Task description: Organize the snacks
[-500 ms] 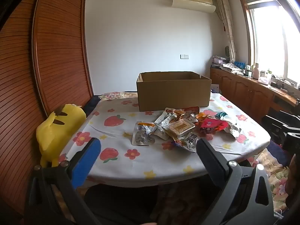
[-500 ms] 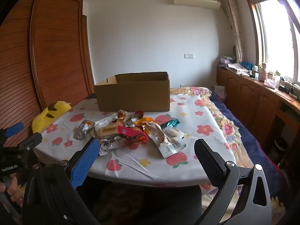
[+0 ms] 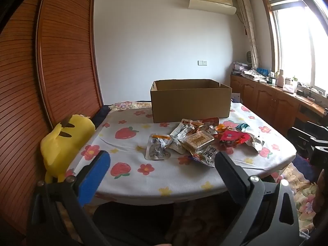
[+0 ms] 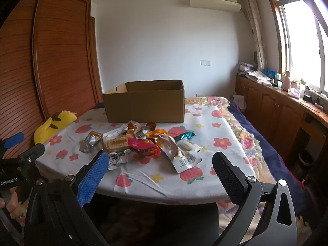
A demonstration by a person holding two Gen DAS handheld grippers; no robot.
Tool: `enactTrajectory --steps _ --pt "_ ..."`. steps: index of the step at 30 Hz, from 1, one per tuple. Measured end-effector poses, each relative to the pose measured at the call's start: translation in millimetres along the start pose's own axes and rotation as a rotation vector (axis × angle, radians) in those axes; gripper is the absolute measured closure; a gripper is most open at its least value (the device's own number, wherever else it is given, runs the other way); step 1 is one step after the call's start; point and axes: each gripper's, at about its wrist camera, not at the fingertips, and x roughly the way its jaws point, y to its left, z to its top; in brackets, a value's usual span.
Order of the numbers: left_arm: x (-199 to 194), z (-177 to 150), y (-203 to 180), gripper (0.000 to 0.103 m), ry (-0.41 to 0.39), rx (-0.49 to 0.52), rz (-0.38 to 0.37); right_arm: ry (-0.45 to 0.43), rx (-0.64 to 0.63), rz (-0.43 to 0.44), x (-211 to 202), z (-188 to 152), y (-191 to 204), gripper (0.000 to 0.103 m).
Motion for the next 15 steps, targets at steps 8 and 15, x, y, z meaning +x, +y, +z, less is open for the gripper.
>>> enactTrajectory --steps 8,15 --pt "-3.7 5.5 4.6 0.000 -0.004 -0.002 0.001 0.000 -0.001 -0.003 0.1 1.2 -1.7 0.000" --pt "-5.2 6.6 4.4 0.000 -0.011 -0.001 0.007 0.002 -0.005 -0.003 1.0 -0.9 -0.8 0.000"
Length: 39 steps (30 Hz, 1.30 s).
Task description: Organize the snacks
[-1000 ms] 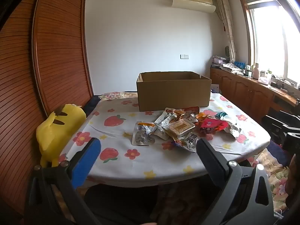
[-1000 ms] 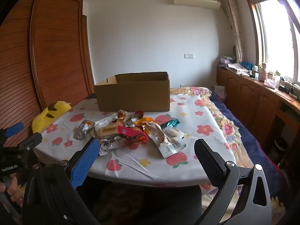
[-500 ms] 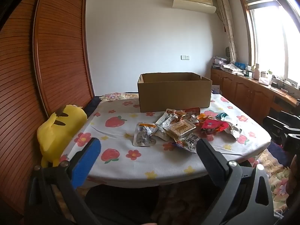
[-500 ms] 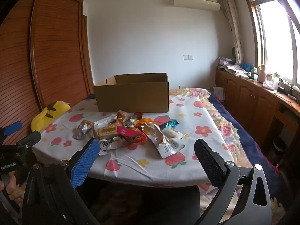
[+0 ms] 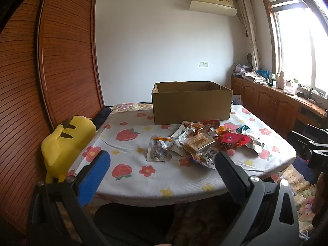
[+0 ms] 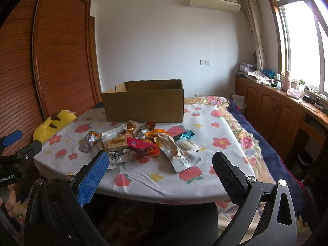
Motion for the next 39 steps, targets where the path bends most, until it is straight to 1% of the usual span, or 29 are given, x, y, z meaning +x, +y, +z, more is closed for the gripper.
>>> enactTrajectory --steps 25,39 --pt "-3.0 6.3 1.3 0.000 -0.008 0.000 -0.001 -0.001 -0.003 -0.003 -0.1 -0.5 -0.4 0.000" --pt "-3.6 4.6 0.6 0.000 -0.011 0.001 -0.001 0.000 -0.004 -0.002 -1.2 -0.9 -0.8 0.000"
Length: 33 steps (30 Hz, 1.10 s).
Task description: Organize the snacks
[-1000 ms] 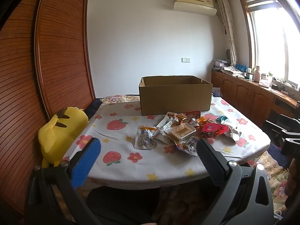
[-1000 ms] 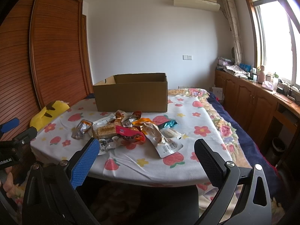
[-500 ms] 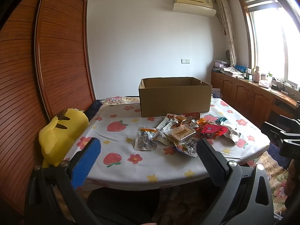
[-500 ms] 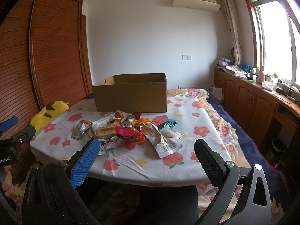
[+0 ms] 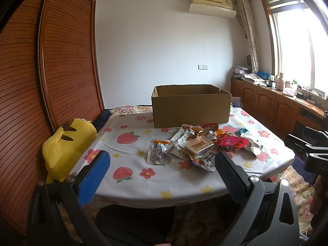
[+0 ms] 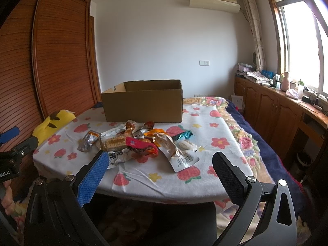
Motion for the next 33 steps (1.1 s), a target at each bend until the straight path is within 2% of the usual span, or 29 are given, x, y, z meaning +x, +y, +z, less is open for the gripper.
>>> enactTrajectory --steps 20,27,33 --pt "-2 5 0 0.000 0.004 -0.001 -0.005 0.003 0.000 0.000 0 0 2 0.000" --pt "9 1 1 0.000 0.042 -0.002 -0.022 0.022 -0.003 0.004 5 -4 -3 0.000" --pt "37 -3 3 0.000 0.097 0.006 -0.047 0.075 -0.040 0.045 32 -4 -6 0.002"
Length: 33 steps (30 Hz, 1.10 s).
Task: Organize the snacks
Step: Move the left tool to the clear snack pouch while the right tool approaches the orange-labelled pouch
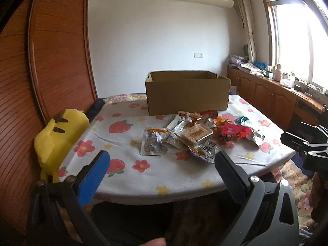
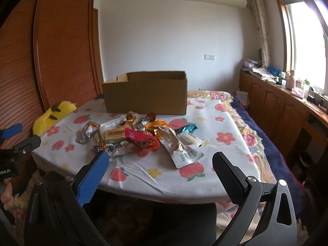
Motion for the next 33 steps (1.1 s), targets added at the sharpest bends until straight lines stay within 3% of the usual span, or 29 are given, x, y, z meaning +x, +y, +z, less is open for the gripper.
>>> enactTrajectory --steps 20,29,33 --pt "95 14 24 0.000 0.176 0.005 -0.024 0.200 -0.010 0.146 107 32 -60 0.012" --pt "129 19 32 0.001 0.255 0.030 -0.037 0.299 -0.055 0.250 154 44 -58 0.025" --pt "143 22 37 0.002 0.287 0.024 -0.075 0.337 -0.072 0.271 170 45 -57 0.037"
